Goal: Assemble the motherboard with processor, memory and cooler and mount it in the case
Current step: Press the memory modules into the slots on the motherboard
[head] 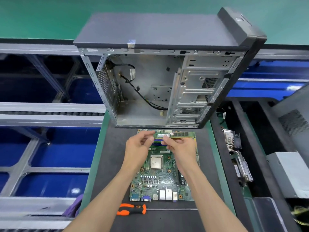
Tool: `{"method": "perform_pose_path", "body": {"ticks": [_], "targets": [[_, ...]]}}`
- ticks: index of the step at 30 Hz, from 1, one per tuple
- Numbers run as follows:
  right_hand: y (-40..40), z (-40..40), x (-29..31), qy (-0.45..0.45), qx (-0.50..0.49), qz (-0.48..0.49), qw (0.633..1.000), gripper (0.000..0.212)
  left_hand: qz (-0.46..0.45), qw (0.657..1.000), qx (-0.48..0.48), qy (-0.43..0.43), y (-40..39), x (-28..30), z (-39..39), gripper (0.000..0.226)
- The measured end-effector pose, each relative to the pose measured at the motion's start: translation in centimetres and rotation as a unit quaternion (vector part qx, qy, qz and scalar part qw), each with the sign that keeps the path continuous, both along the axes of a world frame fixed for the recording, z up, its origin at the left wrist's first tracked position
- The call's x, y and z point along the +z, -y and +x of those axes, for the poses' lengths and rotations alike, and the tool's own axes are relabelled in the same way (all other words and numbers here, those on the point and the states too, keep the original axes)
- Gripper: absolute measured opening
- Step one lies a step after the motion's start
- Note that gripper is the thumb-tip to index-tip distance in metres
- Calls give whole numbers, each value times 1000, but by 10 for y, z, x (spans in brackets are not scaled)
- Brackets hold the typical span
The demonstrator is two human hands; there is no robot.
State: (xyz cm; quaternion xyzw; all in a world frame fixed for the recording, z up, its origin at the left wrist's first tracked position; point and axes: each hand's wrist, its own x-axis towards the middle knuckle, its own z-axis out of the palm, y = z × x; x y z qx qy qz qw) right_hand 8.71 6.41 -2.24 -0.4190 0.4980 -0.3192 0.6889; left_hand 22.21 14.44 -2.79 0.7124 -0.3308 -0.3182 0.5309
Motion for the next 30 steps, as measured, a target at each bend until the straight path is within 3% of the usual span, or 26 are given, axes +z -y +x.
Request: {"method": "perform_pose_path", "body": {"ticks": [4,10,16,23,30], "targets": [[-2,6,-4,11,23,8,1000,7,-9,999,-9,-36,5,2,6,18],[12,-15,-4,72,-48,8,996,31,3,999,14,-34,5,0,26,18],[30,-25,-4,-53,57,-137,987,18,29,999,-12,1,7,-1,39,16],[38,-22,-10,-106,15,-173,979,22,78,990,105,61,-1,-19,62,18],[31,-10,-23,-137,52,-200,969,19,136,990,17,21,1,-32,55,19]]}}
